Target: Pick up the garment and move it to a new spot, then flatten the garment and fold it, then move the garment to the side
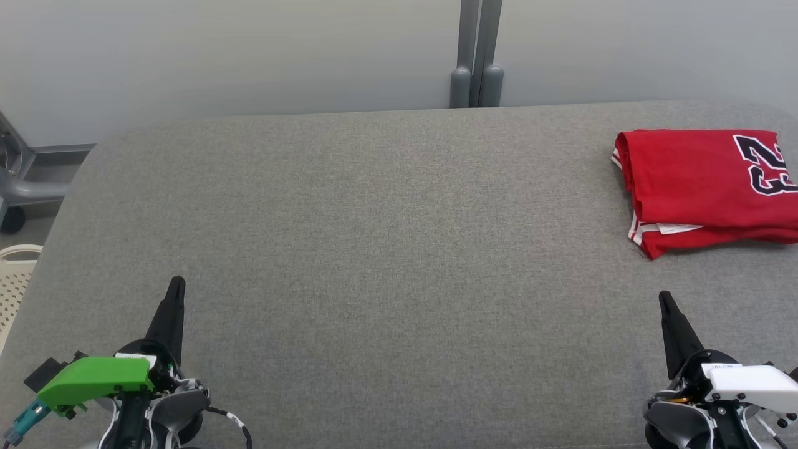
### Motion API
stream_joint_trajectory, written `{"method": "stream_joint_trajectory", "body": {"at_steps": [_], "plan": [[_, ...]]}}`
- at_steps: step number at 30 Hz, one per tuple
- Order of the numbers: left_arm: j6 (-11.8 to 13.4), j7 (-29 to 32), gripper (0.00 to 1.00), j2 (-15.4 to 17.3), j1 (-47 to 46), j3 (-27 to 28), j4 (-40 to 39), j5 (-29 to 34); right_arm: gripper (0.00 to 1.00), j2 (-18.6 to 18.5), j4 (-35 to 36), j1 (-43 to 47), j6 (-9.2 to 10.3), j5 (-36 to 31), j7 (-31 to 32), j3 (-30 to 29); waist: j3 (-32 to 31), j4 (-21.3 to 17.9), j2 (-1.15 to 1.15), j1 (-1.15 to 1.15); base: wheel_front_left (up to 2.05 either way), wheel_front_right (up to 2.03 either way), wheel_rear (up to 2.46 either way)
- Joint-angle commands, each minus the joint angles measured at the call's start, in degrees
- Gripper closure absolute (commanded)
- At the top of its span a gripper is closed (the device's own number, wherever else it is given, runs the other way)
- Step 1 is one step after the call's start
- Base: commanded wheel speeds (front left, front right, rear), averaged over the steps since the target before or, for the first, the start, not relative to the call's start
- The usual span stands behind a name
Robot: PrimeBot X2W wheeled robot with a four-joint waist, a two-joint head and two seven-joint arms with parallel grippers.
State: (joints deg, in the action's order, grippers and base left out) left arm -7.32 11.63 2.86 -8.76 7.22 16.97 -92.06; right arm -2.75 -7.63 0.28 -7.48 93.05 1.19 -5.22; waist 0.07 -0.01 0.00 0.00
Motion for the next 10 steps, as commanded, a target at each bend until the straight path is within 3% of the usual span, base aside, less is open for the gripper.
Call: {"method": "stream_joint_trajectory", "body": {"at_steps": [1,10], "plan": [[-0.32,0.10,1.00,0.03,-0.67,0.10,-0.20,0.11,1.00,-0.24,0.24,-0.42,-0.02,0.13,0.10,-0.13,0.00,0.00,0.00,0.00,0.00,0.00,0.00],[-0.32,0.09,1.00,0.03,-0.67,0.10,-0.21,0.11,1.00,-0.24,0.24,-0.42,-0.02,0.12,0.10,-0.13,0.00,0.00,0.00,0.00,0.00,0.00,0.00]]}}
